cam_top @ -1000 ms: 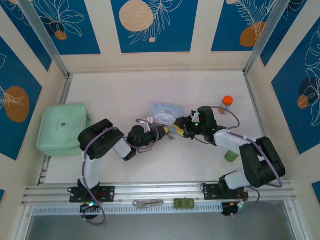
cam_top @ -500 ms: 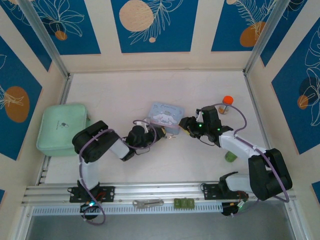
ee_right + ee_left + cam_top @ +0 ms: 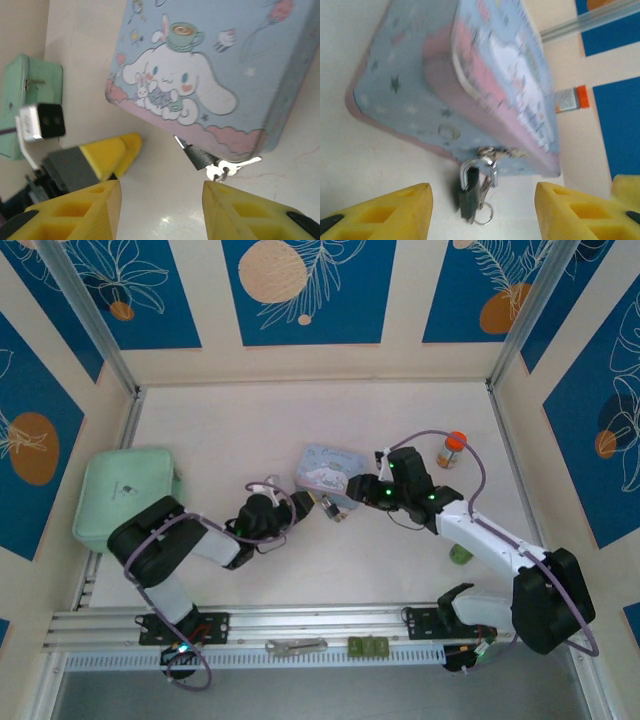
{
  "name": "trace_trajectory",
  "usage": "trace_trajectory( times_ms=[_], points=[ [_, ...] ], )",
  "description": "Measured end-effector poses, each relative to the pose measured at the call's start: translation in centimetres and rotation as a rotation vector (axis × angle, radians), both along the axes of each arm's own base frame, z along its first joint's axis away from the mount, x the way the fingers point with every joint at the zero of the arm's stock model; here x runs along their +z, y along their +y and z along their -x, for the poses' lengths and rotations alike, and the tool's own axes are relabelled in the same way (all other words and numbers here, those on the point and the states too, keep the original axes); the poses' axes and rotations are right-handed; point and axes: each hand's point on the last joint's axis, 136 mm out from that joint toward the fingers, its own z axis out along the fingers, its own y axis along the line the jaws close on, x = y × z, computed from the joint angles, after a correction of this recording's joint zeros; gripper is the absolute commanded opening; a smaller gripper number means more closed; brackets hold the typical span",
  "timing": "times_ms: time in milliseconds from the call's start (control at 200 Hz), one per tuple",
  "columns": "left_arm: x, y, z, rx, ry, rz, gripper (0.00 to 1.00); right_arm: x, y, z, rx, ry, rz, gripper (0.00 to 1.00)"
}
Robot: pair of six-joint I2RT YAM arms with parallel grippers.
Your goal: Unlock a padlock with a key
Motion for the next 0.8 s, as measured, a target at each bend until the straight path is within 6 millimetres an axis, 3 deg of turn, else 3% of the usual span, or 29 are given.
trace_trajectory(
  times_ms=[155, 275, 425, 545, 800],
  points=[
    [2.7, 2.4, -1.8, 0.072, -0.046, -0.035, 0.63, -0.2, 3.2, 1.2, 0.157, -0.064, 0.145, 0.50],
    [4.7, 3.2, -2.8, 0.106, -0.076, -0.085, 0.79, -1.0, 5.2, 1.9, 0.273, -0.102, 0.282, 0.53],
    [6.4, 4.5, -3.2, 0.153, -0.108, -0.131, 0.81, -3.3, 6.8, 2.2, 0.398, -0.111, 0.447, 0.55],
    [6.2, 5.6, -3.2, 0.187, -0.104, -0.149, 0.81, -5.1, 7.0, 2.0, 0.457, -0.093, 0.555, 0.55],
    [3.2, 7.0, -1.8, 0.206, -0.037, -0.182, 0.80, -7.5, 6.6, 1.5, 0.511, -0.086, 0.743, 0.52]
  ],
)
